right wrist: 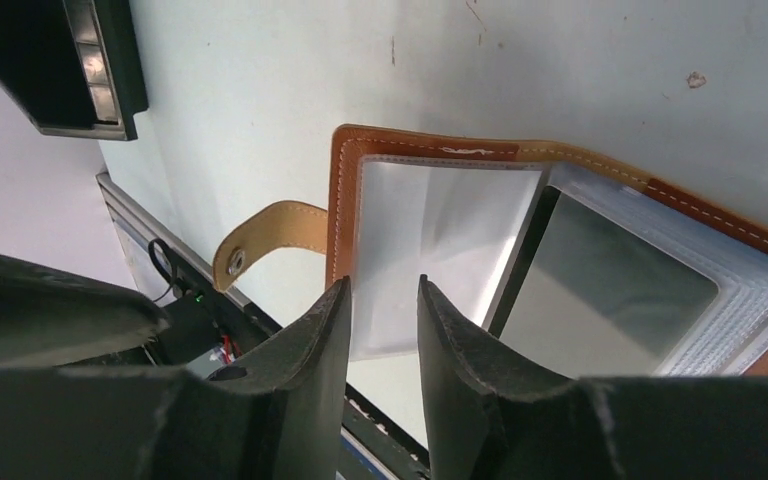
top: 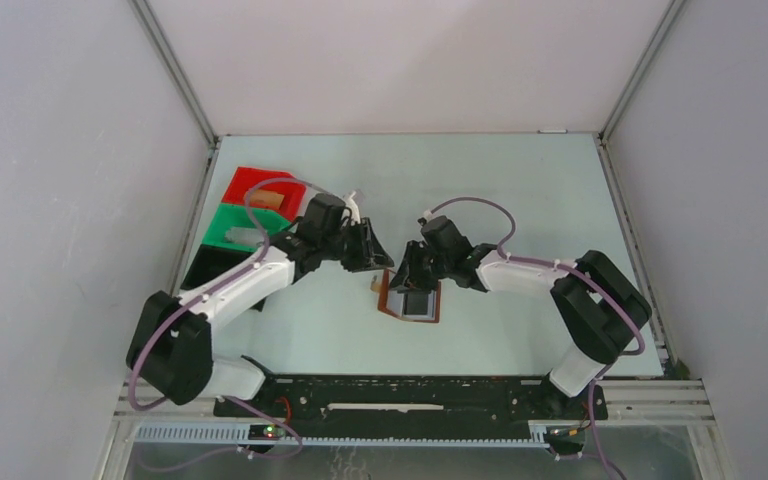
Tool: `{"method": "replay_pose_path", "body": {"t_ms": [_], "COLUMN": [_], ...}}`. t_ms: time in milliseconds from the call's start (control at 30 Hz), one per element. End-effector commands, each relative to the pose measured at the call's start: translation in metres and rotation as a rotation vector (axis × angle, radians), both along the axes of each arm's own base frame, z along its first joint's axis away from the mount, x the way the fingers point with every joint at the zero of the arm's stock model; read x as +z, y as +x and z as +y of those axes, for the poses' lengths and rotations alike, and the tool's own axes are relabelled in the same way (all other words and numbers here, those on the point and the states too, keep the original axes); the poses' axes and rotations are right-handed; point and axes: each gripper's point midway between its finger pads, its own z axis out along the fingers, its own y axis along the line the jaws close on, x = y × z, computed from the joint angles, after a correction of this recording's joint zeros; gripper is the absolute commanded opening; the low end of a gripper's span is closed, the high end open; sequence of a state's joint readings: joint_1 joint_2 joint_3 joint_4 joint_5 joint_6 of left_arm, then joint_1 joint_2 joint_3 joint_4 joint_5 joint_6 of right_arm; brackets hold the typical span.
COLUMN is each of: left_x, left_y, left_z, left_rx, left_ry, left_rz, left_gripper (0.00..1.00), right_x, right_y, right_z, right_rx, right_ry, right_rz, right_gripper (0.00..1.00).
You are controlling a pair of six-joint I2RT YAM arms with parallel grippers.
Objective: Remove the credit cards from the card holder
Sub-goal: Open the card holder at the center of the board, then remove the credit card from the card holder.
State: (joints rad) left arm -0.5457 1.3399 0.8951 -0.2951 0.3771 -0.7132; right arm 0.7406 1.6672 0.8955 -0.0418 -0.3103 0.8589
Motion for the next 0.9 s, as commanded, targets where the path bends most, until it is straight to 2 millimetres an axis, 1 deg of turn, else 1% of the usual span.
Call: {"method": "replay_pose_path", "body": {"t_ms": [0,167,200,233,300,367,400,467,500,567,633,700,800,867], "left_x": [0.012,0.004,0.002,0.0,-0.005,-0.013,-0.016,-0.025,-0.032,-0.046,-0.054,-0.066,-0.081,-0.09], "left_y": [0.004,0.004,0.004,0.004,0.008,0.009,0.009,0.01,0.011,0.013,0.014,0.015,0.014,0.015], "left_z": [-0.025,-0.025,-0.025,-0.024,-0.019,-0.017,-0.018,-0.019,-0.019,-0.017,-0.022,-0.023,-0.022,-0.016], "left_rx": [-0.048,-0.045,-0.042,-0.036,0.005,0.042,0.045,0.048,0.053,0.083,0.087,0.101,0.107,0.128], "left_ry": [-0.12,-0.101,-0.096,-0.091,-0.073,-0.081,-0.092,-0.087,-0.075,-0.068,-0.105,-0.107,-0.088,-0.067], "left_rz": [0.004,0.024,0.027,0.031,0.025,0.028,0.032,0.053,0.062,0.076,0.086,0.109,0.131,0.14], "left_gripper": [0.32,0.32,0.31,0.31,0.29,0.26,0.25,0.23,0.17,0.13,0.12,0.11,0.08,0.07], "right_x": [-0.004,-0.01,-0.014,-0.015,-0.024,-0.034,-0.043,-0.05,-0.053,-0.057,-0.06,-0.059,-0.053,-0.048], "right_y": [-0.001,-0.001,-0.001,0.003,0.005,0.006,0.005,0.004,0.003,0.001,-0.001,-0.002,-0.004,-0.006], "right_z": [-0.008,0.0,0.0,0.004,0.007,0.011,0.013,0.016,0.016,0.014,0.012,0.009,0.004,0.0], "right_rx": [-0.001,0.002,-0.002,-0.006,-0.01,-0.008,-0.002,0.002,0.002,-0.001,0.0,0.0,-0.004,-0.002], "right_ry": [-0.035,-0.012,-0.017,-0.003,0.001,0.004,-0.001,0.003,0.001,-0.014,-0.03,-0.042,-0.053,-0.053], "right_rz": [-0.021,-0.007,0.005,-0.005,0.006,0.026,0.045,0.067,0.076,0.087,0.092,0.086,0.071,0.057], "right_gripper": [0.38,0.31,0.28,0.25,0.19,0.14,0.11,0.08,0.07,0.06,0.05,0.04,0.04,0.04]}}
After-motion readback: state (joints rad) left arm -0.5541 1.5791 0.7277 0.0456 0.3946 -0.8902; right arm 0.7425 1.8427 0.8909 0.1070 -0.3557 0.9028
